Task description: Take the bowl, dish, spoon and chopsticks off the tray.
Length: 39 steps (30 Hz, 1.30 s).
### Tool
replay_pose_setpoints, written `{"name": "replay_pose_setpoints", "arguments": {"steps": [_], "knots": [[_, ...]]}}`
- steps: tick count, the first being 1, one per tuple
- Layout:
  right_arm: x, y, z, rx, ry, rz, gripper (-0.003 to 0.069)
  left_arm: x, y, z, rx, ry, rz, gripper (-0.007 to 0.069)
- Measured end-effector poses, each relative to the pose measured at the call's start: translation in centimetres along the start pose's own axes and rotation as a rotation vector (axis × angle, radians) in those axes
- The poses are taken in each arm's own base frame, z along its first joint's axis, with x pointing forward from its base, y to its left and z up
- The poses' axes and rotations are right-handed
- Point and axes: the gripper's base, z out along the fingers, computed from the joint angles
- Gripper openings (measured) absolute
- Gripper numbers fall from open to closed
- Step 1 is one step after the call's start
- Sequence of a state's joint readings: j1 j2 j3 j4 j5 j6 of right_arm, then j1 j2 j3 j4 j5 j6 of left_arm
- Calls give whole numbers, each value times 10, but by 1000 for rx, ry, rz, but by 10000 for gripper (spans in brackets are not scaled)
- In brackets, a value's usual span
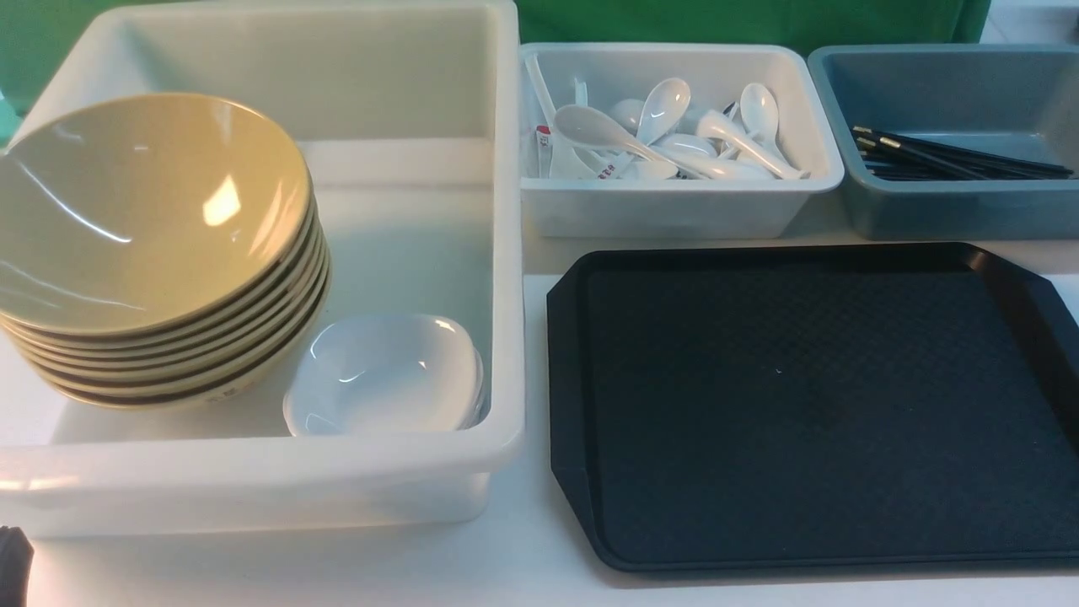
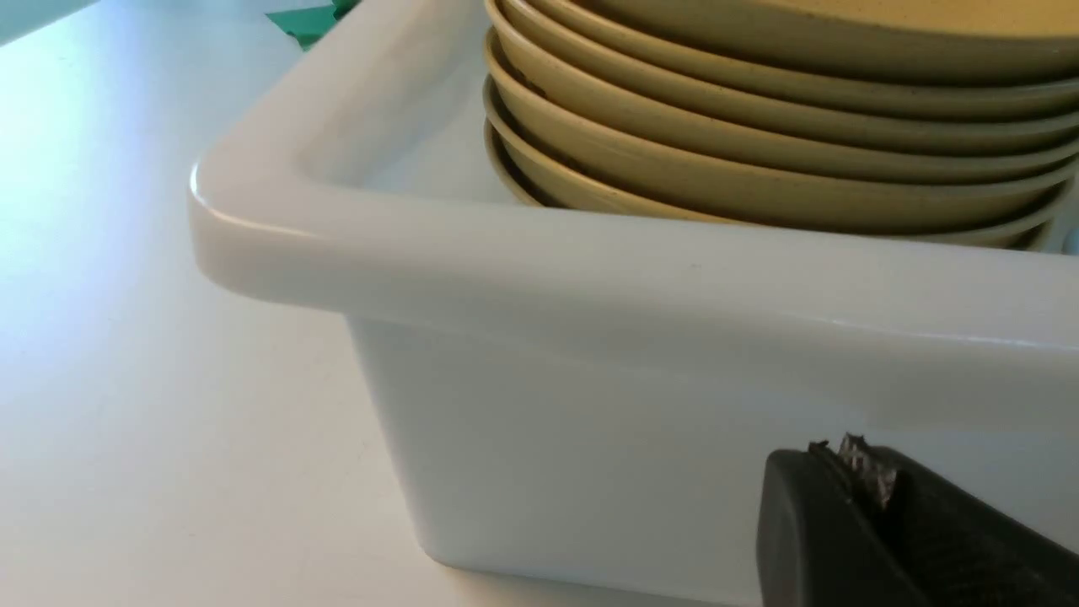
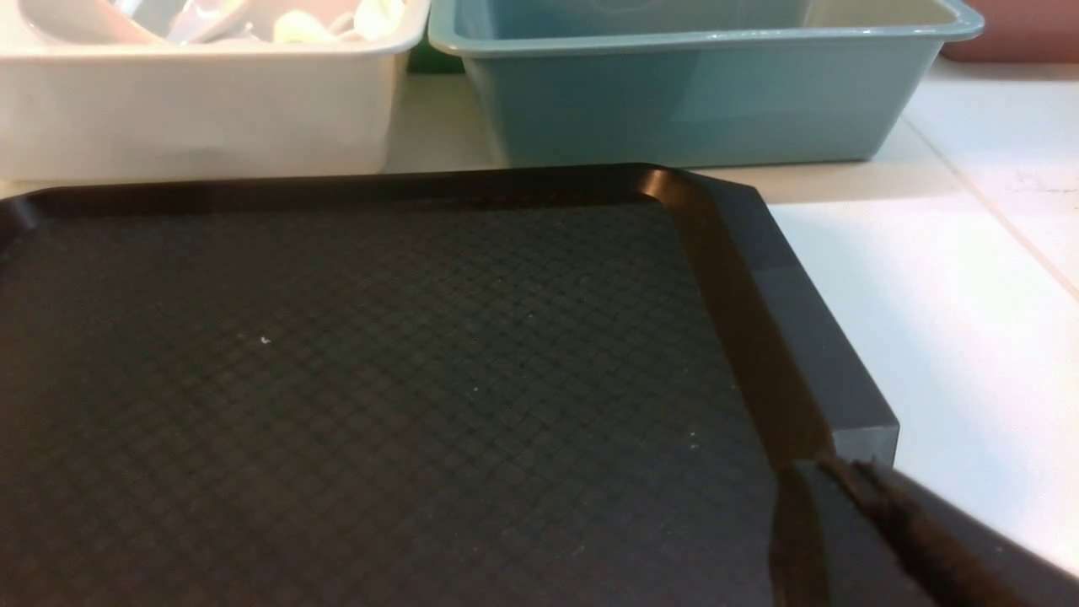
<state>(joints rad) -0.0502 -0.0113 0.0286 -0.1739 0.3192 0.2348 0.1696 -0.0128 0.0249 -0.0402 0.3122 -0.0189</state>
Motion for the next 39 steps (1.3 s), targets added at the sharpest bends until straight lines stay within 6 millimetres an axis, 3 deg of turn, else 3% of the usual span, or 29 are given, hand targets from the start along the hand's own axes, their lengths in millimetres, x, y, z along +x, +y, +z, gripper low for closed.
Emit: {"name": "replay_pose_setpoints", "arguments": {"steps": [39], "knots": [[0,0,0,0,0,1,89,0,-7,-1,131,2,61,-8]]}}
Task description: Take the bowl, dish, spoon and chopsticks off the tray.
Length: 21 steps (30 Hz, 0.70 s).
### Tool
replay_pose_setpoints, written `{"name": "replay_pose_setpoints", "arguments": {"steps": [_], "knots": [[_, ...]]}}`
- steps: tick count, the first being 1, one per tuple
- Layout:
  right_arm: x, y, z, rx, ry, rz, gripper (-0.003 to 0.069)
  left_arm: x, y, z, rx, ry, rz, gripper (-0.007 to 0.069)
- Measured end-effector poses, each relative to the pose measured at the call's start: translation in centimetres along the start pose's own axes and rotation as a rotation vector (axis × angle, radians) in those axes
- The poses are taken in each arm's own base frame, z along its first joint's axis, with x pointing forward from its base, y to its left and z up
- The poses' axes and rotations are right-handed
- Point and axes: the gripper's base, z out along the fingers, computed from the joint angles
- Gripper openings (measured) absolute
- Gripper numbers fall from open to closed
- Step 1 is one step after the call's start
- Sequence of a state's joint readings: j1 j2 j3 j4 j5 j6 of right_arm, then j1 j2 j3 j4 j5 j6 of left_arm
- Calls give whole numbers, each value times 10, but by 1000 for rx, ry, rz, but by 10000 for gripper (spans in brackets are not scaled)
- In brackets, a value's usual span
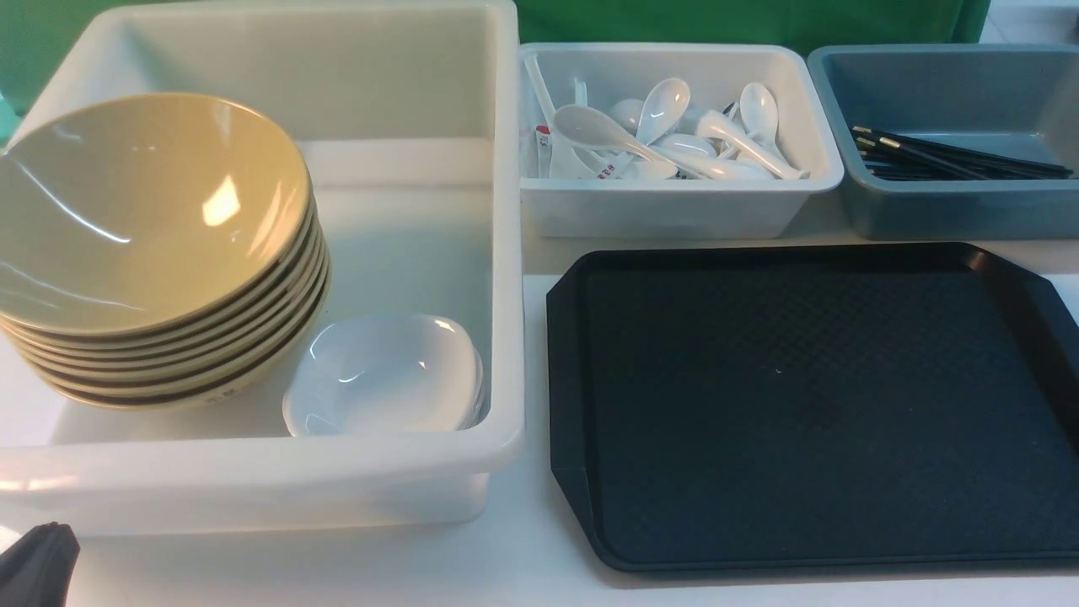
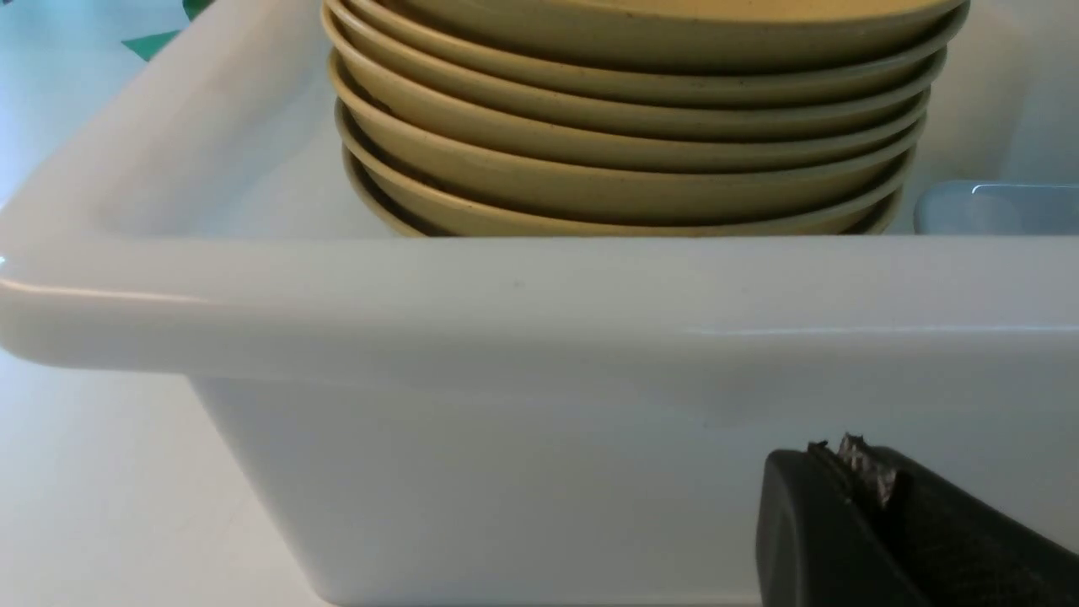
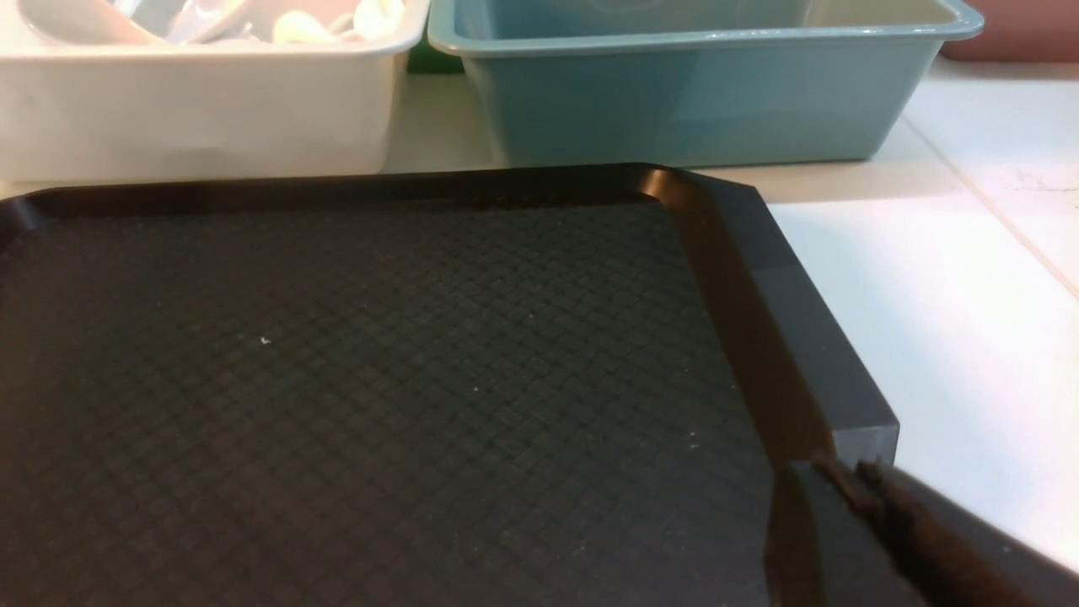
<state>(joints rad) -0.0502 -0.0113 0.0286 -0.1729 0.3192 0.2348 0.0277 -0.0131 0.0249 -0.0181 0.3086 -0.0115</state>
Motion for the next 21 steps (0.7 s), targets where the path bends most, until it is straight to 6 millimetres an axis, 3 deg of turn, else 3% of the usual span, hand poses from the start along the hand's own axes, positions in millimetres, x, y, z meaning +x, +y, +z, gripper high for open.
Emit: {"name": "replay_pose_setpoints", "arguments": {"steps": [21], "knots": [[0,0,0,0,0,0,99,0,0,0,0,0,0,-8]]}}
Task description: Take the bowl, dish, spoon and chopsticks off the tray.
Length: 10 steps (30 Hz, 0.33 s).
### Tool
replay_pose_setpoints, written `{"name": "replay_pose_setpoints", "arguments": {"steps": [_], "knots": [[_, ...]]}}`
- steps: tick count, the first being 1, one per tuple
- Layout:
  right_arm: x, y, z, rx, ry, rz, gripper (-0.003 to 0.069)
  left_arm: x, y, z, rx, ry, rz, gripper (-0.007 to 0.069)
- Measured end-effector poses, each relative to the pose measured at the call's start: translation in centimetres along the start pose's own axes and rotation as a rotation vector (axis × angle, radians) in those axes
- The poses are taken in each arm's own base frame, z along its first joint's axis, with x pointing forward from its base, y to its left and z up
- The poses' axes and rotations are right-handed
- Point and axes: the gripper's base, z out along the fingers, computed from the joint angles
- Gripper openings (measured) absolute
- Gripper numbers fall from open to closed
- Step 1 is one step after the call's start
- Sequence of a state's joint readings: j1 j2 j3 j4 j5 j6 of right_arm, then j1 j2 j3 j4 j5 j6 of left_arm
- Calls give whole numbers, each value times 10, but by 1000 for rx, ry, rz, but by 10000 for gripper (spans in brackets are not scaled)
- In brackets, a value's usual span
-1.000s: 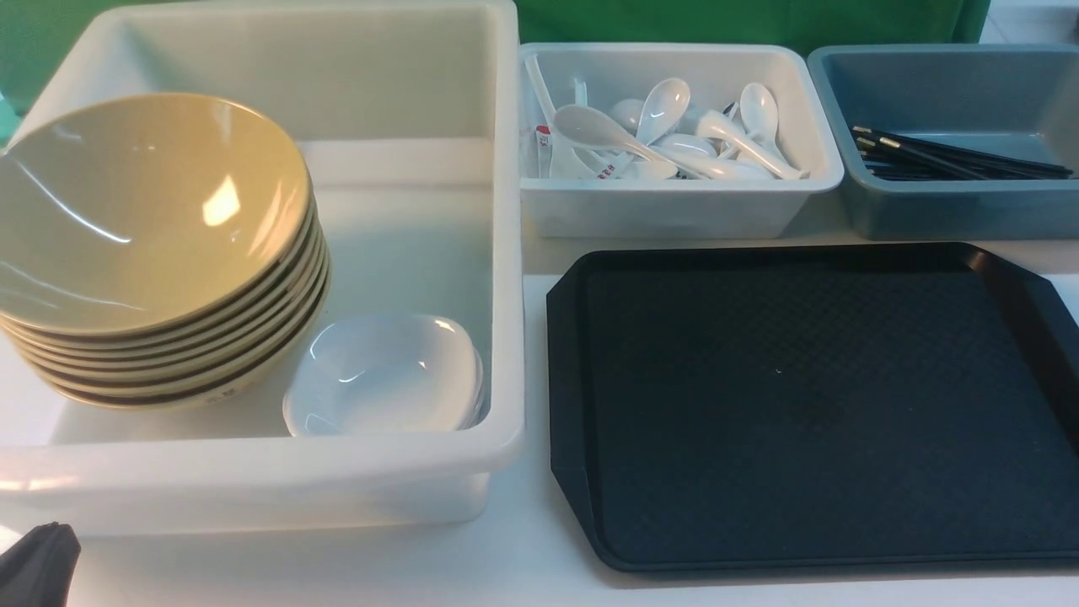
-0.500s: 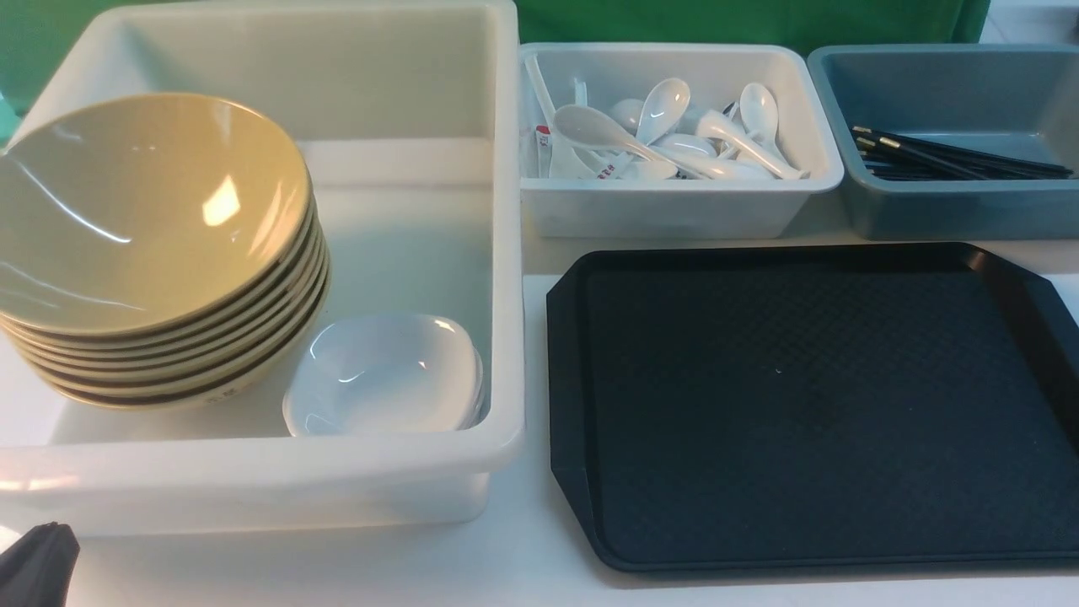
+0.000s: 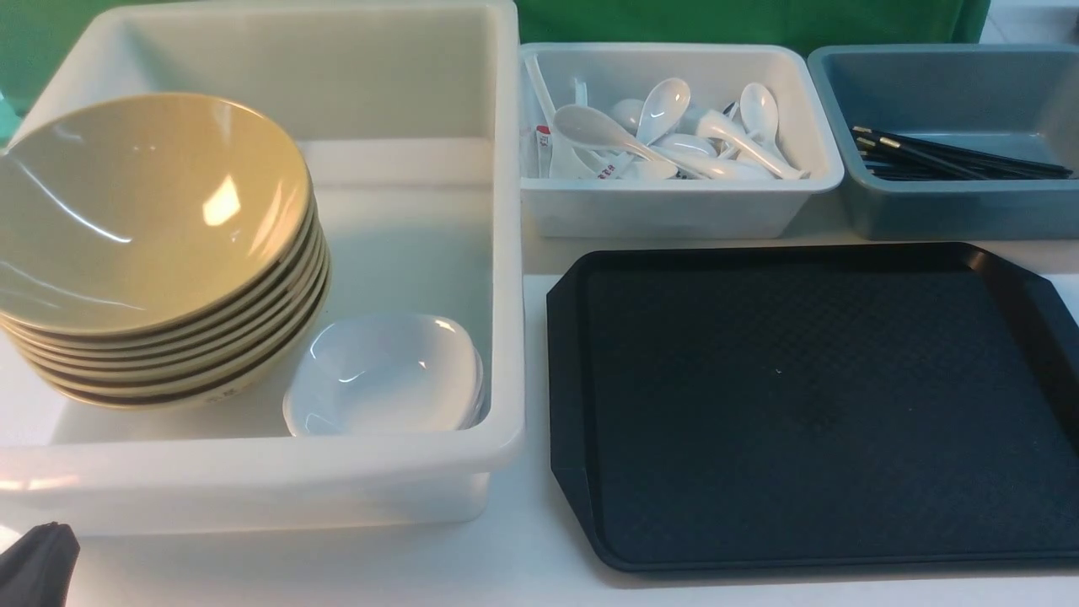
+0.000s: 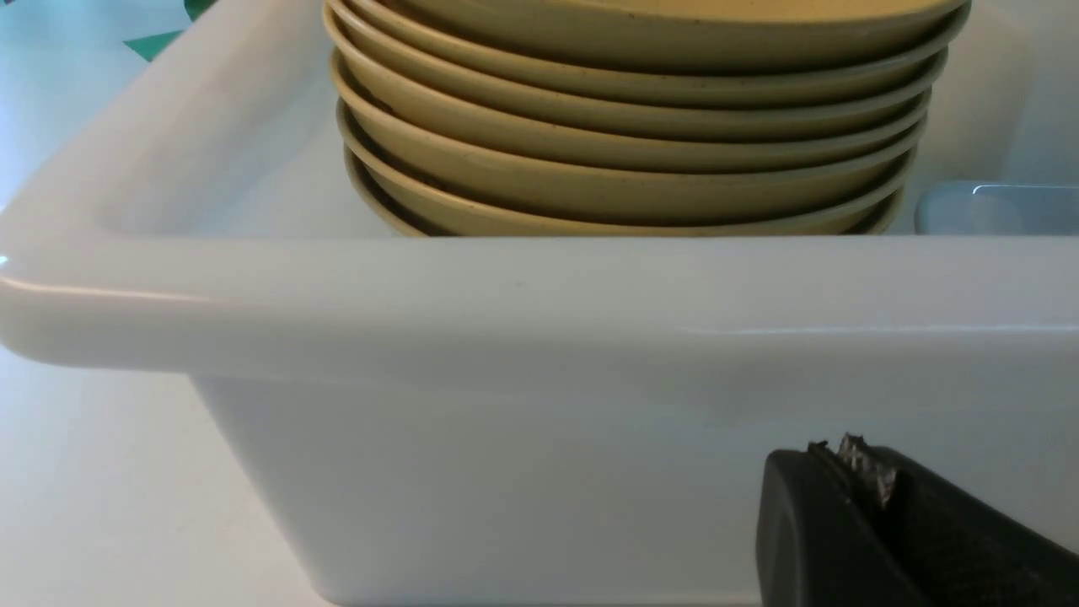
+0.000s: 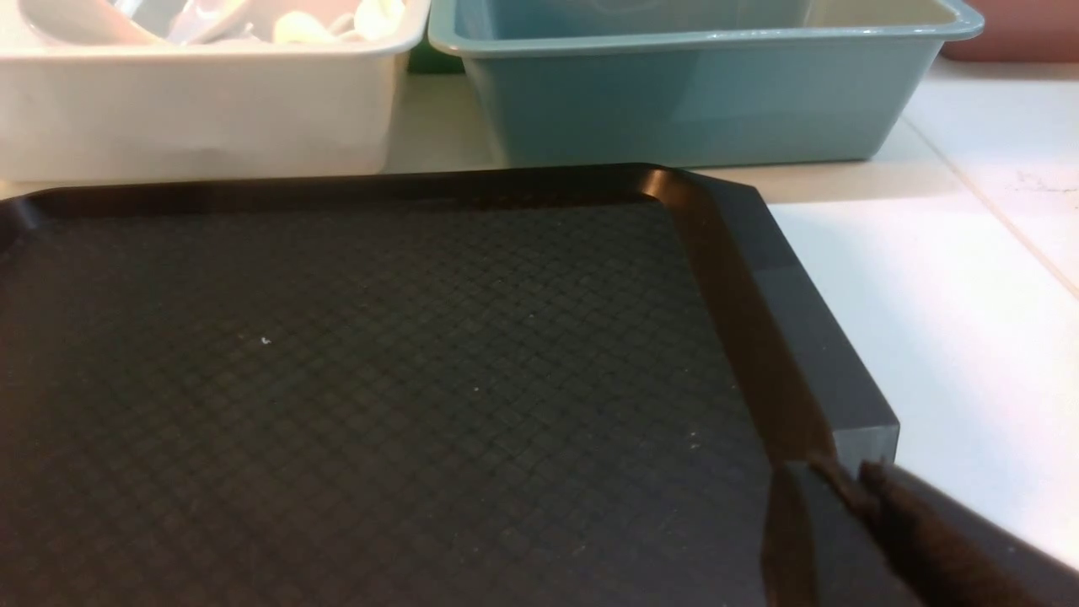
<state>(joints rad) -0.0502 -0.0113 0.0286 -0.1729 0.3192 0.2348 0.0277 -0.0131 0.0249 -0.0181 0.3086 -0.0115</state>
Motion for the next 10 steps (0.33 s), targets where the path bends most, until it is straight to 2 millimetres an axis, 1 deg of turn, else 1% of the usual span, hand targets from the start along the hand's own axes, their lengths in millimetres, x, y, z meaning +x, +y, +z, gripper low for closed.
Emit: {"name": "replay_pose_setpoints", "arguments": {"steps": [10], "knots": [[0,0,0,0,0,0,111,0,0,0,0,0,0,-8]]}}
